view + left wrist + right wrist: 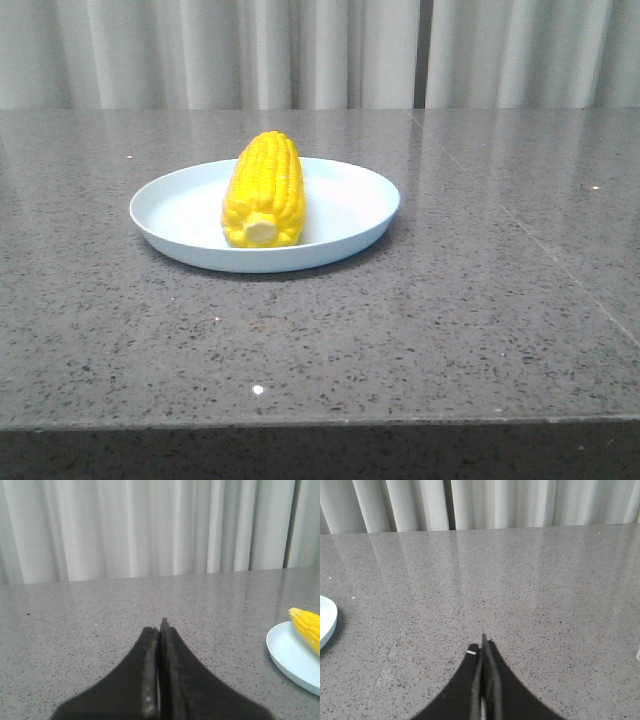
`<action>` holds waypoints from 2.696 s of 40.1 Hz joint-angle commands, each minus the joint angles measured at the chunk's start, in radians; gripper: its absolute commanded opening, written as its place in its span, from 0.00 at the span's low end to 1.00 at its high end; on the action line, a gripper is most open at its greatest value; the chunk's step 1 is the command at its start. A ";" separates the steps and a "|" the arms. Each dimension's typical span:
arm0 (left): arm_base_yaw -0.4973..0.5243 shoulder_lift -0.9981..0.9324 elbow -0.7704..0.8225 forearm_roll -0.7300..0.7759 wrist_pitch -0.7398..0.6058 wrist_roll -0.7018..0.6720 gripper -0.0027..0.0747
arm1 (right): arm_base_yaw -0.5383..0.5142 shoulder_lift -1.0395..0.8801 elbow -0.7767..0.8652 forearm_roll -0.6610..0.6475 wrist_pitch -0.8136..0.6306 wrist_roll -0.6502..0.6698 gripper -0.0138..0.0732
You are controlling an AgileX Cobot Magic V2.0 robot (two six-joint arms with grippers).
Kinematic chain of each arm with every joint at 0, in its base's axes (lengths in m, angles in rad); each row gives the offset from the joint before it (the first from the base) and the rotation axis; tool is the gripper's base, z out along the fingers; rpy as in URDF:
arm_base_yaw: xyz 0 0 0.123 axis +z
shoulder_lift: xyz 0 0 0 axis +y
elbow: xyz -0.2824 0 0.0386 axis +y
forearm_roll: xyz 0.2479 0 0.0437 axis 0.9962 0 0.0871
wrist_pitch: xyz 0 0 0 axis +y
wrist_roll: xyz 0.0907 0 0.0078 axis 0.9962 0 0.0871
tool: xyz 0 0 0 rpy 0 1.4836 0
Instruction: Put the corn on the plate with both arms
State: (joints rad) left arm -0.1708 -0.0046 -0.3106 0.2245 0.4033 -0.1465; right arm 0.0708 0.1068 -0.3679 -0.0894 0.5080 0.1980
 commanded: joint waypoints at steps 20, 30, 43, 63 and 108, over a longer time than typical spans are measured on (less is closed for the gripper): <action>0.004 -0.022 0.015 -0.028 -0.139 0.016 0.01 | -0.008 0.012 -0.022 -0.021 -0.086 -0.010 0.03; 0.117 -0.022 0.129 -0.284 -0.262 0.203 0.01 | -0.008 0.012 -0.022 -0.021 -0.086 -0.010 0.03; 0.223 -0.022 0.314 -0.283 -0.389 0.199 0.01 | -0.008 0.012 -0.022 -0.021 -0.086 -0.010 0.03; 0.223 -0.022 0.319 -0.282 -0.356 0.199 0.01 | -0.008 0.012 -0.022 -0.021 -0.086 -0.010 0.03; 0.223 -0.022 0.319 -0.282 -0.356 0.199 0.01 | -0.098 0.011 0.223 0.089 -0.317 -0.142 0.03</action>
State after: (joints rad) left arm 0.0517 -0.0046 0.0050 -0.0511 0.1214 0.0546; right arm -0.0020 0.1061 -0.1734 -0.0347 0.3180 0.0826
